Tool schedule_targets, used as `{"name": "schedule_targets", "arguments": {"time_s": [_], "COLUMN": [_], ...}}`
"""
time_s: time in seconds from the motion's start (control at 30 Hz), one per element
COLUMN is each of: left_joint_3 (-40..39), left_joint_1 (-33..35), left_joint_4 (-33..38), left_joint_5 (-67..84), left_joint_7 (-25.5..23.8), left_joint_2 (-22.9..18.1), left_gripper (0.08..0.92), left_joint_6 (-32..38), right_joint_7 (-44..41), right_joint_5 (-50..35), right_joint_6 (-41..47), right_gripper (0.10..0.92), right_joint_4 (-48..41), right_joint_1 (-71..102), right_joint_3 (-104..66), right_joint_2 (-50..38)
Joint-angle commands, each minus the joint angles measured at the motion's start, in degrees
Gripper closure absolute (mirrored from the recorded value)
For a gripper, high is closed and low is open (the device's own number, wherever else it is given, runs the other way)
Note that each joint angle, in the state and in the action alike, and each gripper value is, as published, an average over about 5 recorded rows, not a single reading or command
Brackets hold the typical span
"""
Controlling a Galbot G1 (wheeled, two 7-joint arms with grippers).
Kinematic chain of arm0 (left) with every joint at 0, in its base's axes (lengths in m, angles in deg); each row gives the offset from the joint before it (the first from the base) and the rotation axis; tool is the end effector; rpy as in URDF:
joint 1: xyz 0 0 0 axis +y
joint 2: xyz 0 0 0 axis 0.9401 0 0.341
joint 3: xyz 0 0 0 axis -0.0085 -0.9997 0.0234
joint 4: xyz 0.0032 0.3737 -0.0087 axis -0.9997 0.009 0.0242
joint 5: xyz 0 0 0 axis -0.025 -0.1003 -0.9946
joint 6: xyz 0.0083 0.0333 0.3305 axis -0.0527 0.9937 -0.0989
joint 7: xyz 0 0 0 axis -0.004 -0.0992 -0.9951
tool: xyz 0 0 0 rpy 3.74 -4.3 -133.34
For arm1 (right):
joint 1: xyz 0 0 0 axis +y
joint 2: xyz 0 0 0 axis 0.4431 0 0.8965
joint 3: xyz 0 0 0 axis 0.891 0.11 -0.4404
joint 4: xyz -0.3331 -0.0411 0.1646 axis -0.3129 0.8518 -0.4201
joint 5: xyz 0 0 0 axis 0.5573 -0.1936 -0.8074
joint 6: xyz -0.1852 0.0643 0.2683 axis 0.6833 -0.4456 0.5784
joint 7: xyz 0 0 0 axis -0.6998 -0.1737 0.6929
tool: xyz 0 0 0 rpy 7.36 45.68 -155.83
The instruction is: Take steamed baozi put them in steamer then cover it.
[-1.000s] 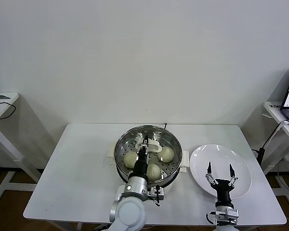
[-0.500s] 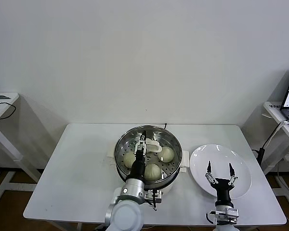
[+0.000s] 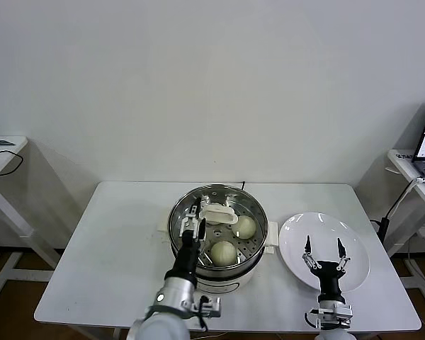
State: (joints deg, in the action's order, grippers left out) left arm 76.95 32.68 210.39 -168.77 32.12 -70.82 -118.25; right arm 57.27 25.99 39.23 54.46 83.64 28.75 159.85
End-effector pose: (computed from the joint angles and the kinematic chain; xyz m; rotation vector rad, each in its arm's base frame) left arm 0.1705 -0.0905 -0.2664 0.2072 2.2600 1.9829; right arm 0.1859 -0.1046 -0.4606 0.2840 3.0099 -0.1698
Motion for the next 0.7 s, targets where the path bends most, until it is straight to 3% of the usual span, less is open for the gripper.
{"name": "schedule_targets", "arguments": {"time_s": [0.03, 0.27, 0.43, 0.7], "left_joint_3": [18.9, 37.8, 44.7, 46.2], "left_joint_1": [13.0, 16.9, 17.9, 17.5], "left_joint_4": [10.1, 4.2, -0.5, -8.5], "left_joint_5": [27.1, 61.0, 75.6, 78.0], "left_joint_7": [11.3, 16.6, 11.9, 9.1], "left_joint_2": [1.8, -2.6, -2.8, -2.5], "left_gripper": [0.177, 0.177, 0.177, 0.177], "left_joint_6": [11.2, 28.2, 29.8, 34.1], "right_joint_7": [0.1, -2.3, -2.2, -1.6], "right_joint_5": [-2.3, -6.0, -6.7, -7.5], "right_joint_6": [8.1, 7.6, 8.4, 8.6], "right_gripper": [0.203, 0.203, 0.203, 0.203], "right_joint_4": [3.1, 5.3, 5.7, 5.5], "right_joint_1": [0.4, 0.4, 0.6, 0.7], "right_joint_3": [0.9, 1.0, 1.3, 1.2], "right_joint_2": [-2.2, -2.5, -2.9, -3.2]}}
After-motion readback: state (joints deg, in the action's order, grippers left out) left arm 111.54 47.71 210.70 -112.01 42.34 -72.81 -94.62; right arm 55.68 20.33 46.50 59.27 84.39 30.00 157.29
